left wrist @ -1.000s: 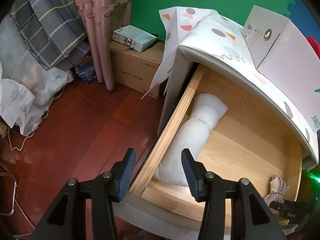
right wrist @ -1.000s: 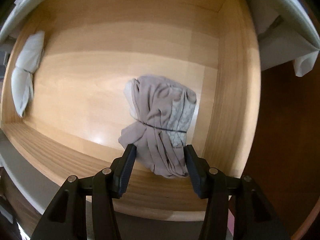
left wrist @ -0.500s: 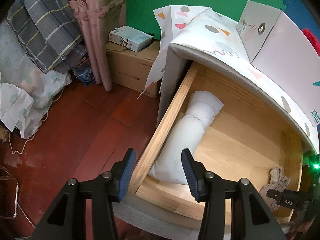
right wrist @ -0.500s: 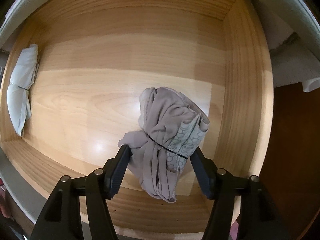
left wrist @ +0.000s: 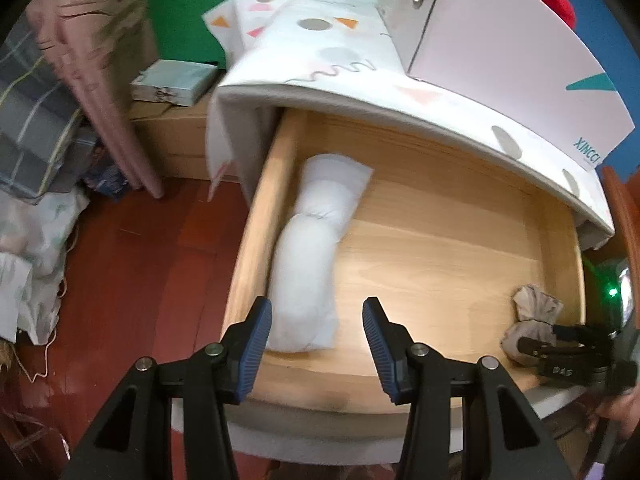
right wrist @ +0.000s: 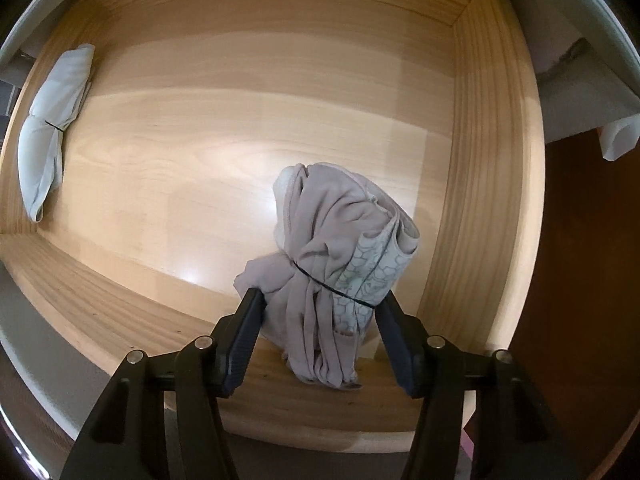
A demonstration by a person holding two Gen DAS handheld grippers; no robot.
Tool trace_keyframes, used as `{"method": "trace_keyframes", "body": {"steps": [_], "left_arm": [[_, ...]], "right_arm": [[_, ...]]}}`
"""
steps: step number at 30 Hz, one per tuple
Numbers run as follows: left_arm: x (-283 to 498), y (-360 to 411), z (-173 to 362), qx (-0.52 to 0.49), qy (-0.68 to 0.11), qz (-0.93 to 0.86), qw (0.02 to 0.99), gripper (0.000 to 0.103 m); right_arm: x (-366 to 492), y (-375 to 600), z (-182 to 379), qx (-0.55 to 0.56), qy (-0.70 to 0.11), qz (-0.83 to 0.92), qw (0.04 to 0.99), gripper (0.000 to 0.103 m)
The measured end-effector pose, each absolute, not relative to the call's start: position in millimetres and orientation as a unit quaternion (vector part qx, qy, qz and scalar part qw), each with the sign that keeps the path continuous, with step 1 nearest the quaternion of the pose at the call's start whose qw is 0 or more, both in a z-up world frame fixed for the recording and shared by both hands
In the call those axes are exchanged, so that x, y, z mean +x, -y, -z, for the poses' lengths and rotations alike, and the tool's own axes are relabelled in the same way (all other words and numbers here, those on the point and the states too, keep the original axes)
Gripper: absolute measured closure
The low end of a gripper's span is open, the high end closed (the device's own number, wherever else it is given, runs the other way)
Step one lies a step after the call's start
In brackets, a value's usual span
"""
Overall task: Take underwear out of drawer
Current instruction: 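Grasp the long white rolled item with the left gripper while the right gripper holds the grey underwear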
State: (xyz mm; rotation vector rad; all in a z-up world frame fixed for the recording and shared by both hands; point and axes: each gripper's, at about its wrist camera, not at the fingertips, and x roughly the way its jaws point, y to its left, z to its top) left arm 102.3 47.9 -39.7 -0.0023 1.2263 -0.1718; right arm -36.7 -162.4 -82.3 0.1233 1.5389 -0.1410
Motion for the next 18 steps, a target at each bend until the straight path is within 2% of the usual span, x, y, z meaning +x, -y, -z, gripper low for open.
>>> {"method": "trace_keyframes", "body": {"steps": [7, 10, 18], "left_arm": [[140.3, -34.6, 48.8, 0.016, -0.612, 0.097, 0.784, 0.055], [150.5, -26.7, 59.6, 0.032, -0.625, 0.102, 0.773, 0.055], [172.0, -9.9, 83.9, 0.062, -0.629, 0.072, 0.772, 0.055]], "right_arm": [[-42.6, 158.7, 85.5, 0.053, -0.69, 0.063, 0.719, 0.049], [-56.2, 185.6, 85.5, 0.052, -0.69, 0.062, 0.719, 0.049], [-57.5, 186.2, 85.8, 0.052, -0.689, 0.062, 0.72, 0.049]]}}
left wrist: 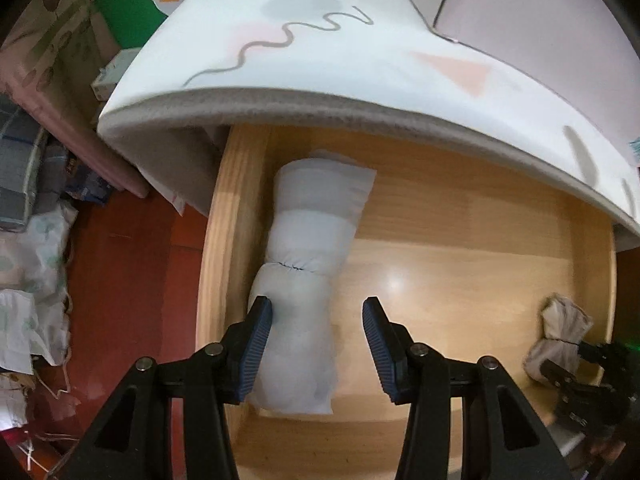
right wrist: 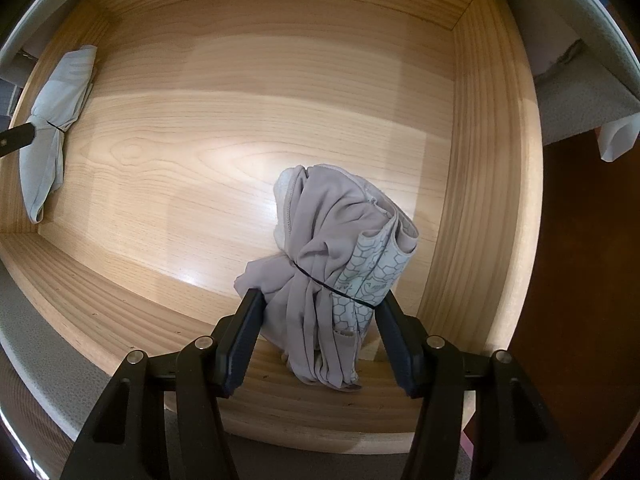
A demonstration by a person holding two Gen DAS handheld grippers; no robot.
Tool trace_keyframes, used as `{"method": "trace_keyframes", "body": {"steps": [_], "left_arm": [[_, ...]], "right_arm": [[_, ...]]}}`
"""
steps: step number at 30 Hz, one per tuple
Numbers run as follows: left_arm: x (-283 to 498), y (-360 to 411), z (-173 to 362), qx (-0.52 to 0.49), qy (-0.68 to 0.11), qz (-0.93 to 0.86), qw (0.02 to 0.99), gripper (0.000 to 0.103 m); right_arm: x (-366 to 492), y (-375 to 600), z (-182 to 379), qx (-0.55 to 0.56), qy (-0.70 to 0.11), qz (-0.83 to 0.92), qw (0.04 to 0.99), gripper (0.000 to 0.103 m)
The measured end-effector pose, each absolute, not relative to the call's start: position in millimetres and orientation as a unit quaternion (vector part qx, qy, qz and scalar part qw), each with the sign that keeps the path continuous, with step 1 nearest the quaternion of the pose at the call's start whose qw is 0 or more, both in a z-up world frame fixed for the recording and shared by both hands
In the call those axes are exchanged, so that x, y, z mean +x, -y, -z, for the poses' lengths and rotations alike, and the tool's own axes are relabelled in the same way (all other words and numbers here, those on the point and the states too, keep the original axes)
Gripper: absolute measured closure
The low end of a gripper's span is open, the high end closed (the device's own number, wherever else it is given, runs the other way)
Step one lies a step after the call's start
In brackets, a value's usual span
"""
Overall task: Take underwear out of drawer
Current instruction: 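Grasp the long white rolled item with the left gripper while the right gripper holds the grey underwear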
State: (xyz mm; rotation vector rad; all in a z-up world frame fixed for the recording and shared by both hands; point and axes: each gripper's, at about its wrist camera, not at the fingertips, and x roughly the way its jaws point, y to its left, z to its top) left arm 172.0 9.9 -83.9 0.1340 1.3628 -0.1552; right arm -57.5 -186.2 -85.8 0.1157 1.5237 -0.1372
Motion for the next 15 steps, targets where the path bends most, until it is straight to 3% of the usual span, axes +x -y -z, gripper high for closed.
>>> {"method": "trace_keyframes", "body": {"steps": [15], "left_arm": [[159.2, 12.8, 99.2, 0.067, -0.66, 0.115, 0.739, 0.055]], "right_arm": [[-56.6, 190.0, 82.6, 0.053, -0.689, 0.063, 0.72, 0.049]]}}
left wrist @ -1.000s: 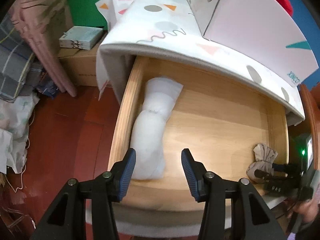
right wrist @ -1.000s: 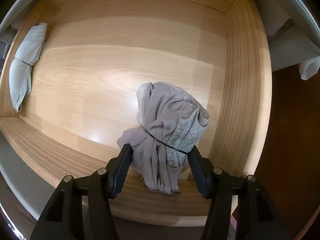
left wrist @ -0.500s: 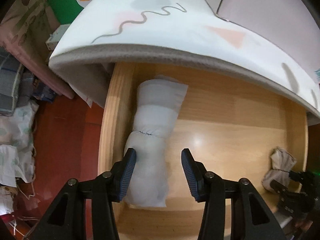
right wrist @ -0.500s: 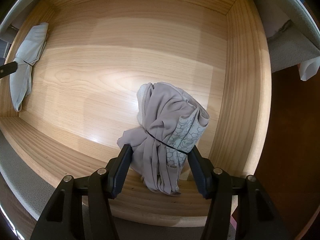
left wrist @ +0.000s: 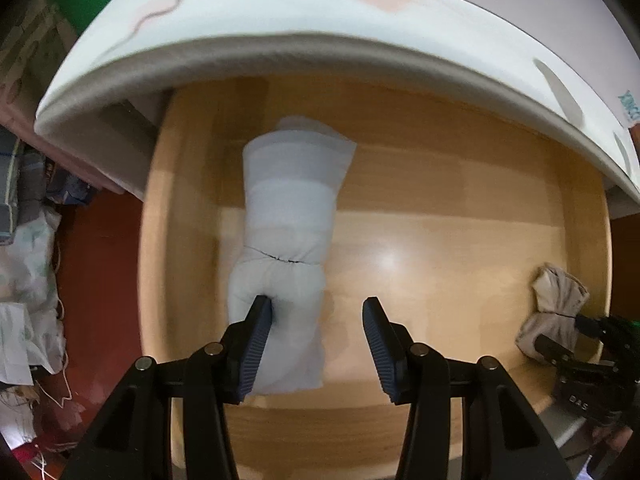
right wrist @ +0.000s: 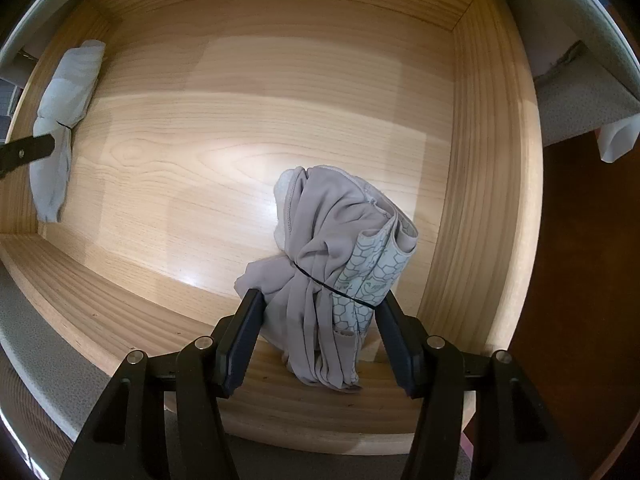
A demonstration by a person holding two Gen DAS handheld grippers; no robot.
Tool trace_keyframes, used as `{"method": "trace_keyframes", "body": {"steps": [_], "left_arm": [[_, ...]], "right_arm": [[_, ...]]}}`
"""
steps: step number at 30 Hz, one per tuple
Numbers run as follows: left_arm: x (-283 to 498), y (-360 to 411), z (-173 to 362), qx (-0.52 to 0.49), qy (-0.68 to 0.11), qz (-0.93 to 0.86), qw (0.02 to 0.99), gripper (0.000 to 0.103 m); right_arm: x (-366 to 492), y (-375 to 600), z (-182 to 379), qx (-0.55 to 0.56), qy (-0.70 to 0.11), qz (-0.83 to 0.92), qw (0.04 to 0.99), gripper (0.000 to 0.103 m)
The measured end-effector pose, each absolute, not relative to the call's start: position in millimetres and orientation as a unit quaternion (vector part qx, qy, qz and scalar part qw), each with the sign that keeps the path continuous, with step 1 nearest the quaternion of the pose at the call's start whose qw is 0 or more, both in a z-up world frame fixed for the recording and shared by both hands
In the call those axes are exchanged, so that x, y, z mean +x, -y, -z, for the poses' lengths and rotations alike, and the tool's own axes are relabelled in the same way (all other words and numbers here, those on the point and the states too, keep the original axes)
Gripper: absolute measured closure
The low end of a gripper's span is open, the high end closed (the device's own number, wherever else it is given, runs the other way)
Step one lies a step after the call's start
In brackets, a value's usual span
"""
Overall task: Take underwear out of drawer
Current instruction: 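Grasp the long white rolled item with the left gripper while the right gripper holds the grey underwear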
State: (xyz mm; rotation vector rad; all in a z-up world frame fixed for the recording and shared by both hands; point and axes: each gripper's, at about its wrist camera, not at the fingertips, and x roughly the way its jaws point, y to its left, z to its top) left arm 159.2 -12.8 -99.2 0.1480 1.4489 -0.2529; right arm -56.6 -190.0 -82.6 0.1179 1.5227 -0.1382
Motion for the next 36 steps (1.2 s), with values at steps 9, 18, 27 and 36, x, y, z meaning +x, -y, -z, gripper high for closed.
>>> {"method": "trace_keyframes", "body": {"steps": [9, 18, 27, 36], "left_arm": [[159.8, -4.0, 77.2, 0.016, -0.655, 0.115, 0.747, 0.055], [180.6, -2.8, 83.6, 0.039, -0.65, 0.071, 0.756, 0.054], [187.1, 4.7, 124.9, 0.064, -0.682, 0.056, 0.726, 0.05], [175.4, 15.2, 145.2, 0.057, -0.734, 0.09, 0.671, 0.055]], "right_arm": [[-55.0, 190.1, 82.8, 0.053, -0.689, 0.062, 0.72, 0.049], [-52.2, 189.9, 83.2, 0.052, -0.688, 0.061, 0.721, 0.049], [-49.2, 189.4, 83.3, 0.053, -0.688, 0.062, 0.721, 0.049], [-48.7, 187.3, 81.5, 0.053, -0.688, 0.061, 0.722, 0.048]]}}
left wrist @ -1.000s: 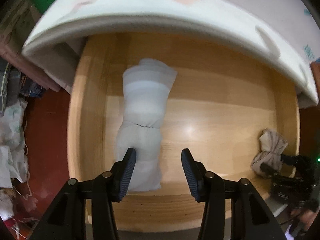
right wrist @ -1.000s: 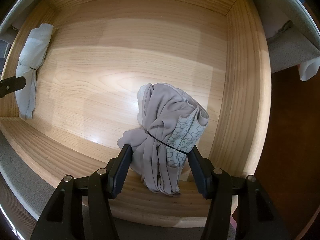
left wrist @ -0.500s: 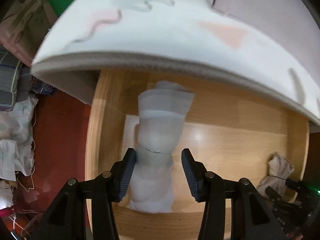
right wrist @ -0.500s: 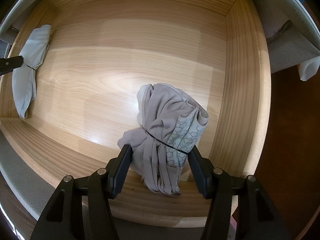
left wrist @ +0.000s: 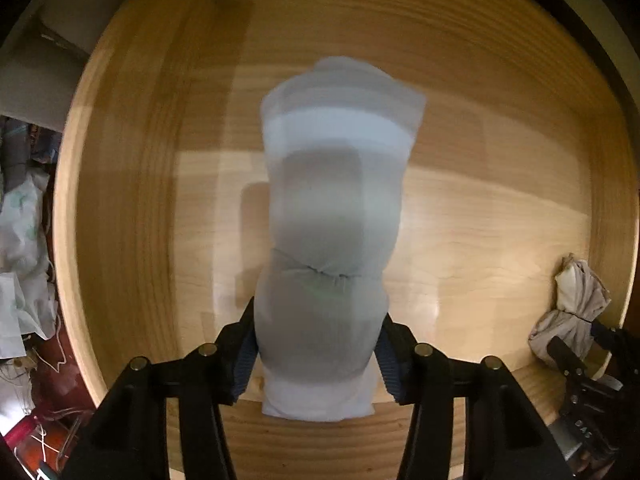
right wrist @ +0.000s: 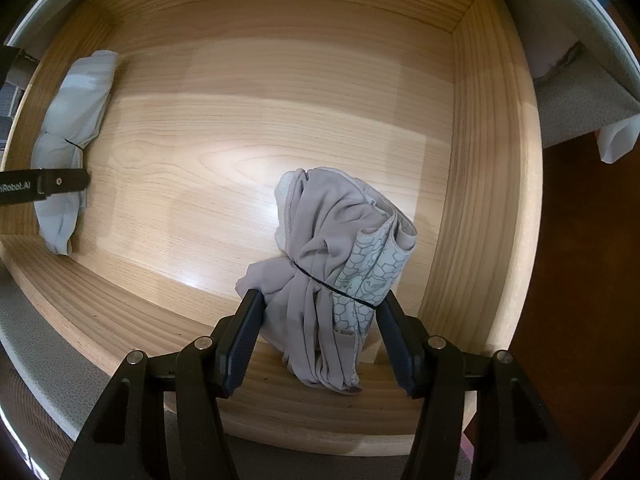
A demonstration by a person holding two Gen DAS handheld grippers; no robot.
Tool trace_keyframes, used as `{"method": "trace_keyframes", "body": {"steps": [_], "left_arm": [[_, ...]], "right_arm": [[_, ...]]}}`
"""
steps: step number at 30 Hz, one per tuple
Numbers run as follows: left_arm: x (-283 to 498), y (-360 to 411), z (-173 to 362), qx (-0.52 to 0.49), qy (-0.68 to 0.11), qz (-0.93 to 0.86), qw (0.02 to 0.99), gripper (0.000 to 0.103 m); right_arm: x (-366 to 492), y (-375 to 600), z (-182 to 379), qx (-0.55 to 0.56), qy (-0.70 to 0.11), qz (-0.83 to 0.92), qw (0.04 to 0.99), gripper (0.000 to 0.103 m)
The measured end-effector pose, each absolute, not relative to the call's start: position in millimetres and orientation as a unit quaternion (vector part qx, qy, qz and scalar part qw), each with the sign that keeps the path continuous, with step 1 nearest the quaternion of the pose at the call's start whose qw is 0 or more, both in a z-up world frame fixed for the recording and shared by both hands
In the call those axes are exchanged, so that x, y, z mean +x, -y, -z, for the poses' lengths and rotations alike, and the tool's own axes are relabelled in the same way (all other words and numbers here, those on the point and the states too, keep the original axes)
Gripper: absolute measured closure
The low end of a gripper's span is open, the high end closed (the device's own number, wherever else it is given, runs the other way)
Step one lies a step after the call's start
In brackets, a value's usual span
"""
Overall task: Take underwear out of drawer
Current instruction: 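Grasp the long white rolled item with the left gripper while the right gripper holds the grey underwear, then lift the long white rolled item out of the drawer into the white box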
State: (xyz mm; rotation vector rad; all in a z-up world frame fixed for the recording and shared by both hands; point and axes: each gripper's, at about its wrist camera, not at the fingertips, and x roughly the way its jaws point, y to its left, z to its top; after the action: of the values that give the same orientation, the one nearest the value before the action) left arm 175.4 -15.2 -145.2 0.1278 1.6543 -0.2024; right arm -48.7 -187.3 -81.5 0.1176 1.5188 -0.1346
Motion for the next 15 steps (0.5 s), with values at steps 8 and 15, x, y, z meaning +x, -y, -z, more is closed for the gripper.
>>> {"method": "trace_keyframes", "body": {"steps": [8, 15], "left_arm": [[170.8, 12.7, 130.6, 0.05, -0.724, 0.087, 0.683, 0.064], [152.8, -0.5, 102.0, 0.048, -0.704, 0.083, 0.704, 0.064]], "right_arm": [[-47.4, 187.6, 82.9, 0.051, -0.688, 0.061, 0.721, 0.048], [-45.1, 186.9, 81.7, 0.051, -0.69, 0.063, 0.72, 0.048]]}}
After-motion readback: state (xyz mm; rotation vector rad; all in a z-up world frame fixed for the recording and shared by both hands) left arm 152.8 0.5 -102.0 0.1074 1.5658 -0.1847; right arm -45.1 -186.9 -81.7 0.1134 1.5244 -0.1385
